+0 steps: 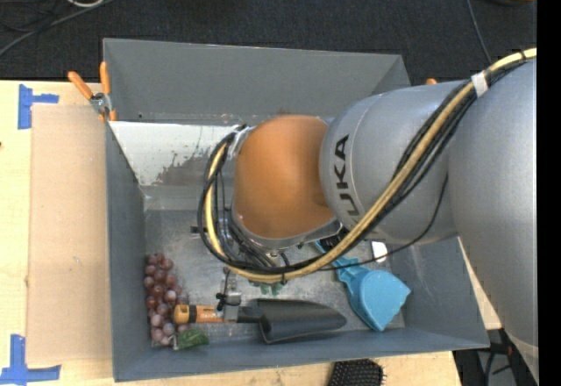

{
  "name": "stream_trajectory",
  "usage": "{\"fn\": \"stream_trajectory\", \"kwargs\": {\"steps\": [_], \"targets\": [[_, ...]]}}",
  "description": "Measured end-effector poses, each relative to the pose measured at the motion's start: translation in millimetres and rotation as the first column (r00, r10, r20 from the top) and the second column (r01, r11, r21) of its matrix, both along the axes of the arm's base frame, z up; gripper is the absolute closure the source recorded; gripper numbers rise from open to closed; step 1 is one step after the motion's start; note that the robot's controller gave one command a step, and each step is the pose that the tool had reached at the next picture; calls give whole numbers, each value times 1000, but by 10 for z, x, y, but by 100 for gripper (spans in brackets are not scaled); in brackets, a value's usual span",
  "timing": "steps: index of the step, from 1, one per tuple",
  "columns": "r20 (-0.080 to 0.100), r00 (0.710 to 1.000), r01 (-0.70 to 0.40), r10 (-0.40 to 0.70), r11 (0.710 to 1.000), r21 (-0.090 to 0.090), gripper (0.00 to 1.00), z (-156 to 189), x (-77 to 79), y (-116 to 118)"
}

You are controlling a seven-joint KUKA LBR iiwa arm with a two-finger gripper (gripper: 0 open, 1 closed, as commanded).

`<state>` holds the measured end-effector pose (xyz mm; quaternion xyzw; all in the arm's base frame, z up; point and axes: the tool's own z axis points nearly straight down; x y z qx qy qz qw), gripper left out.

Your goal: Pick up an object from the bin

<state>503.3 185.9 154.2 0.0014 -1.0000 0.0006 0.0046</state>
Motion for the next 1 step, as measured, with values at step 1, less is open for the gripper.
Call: {"fn": "stream_trajectory", "kwargs": {"steps": [1], "targets": [[7,1000,4,-4,1000,1,0,35,22,-9]]}}
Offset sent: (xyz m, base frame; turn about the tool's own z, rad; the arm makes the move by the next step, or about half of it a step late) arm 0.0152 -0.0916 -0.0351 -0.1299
